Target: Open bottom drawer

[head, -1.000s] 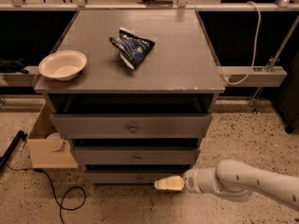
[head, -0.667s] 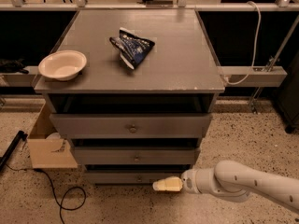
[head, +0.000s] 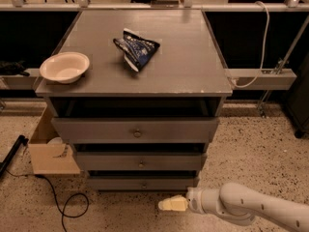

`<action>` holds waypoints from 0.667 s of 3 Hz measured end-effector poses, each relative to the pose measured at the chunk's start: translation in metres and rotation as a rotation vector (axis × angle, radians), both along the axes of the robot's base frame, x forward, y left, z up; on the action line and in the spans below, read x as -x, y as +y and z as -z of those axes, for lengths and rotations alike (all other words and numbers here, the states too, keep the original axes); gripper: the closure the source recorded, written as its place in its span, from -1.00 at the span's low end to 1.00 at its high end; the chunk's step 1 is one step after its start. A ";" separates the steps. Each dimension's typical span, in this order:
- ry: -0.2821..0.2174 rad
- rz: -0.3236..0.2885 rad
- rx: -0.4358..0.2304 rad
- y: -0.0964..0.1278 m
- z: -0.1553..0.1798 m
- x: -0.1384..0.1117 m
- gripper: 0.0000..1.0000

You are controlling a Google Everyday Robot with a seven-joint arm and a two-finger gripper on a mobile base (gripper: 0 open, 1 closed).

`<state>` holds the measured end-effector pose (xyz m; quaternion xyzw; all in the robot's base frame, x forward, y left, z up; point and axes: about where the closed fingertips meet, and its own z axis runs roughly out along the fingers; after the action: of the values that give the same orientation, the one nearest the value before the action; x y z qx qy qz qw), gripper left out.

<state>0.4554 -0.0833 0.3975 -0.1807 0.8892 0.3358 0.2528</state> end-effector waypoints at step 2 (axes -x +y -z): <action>-0.114 0.095 0.081 -0.013 0.020 -0.008 -1.00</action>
Offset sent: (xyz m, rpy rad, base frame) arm -0.0077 0.0000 -0.0156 -0.0340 -0.0679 -0.0270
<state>0.4636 -0.0965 0.3778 -0.1674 0.8938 0.2762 0.3112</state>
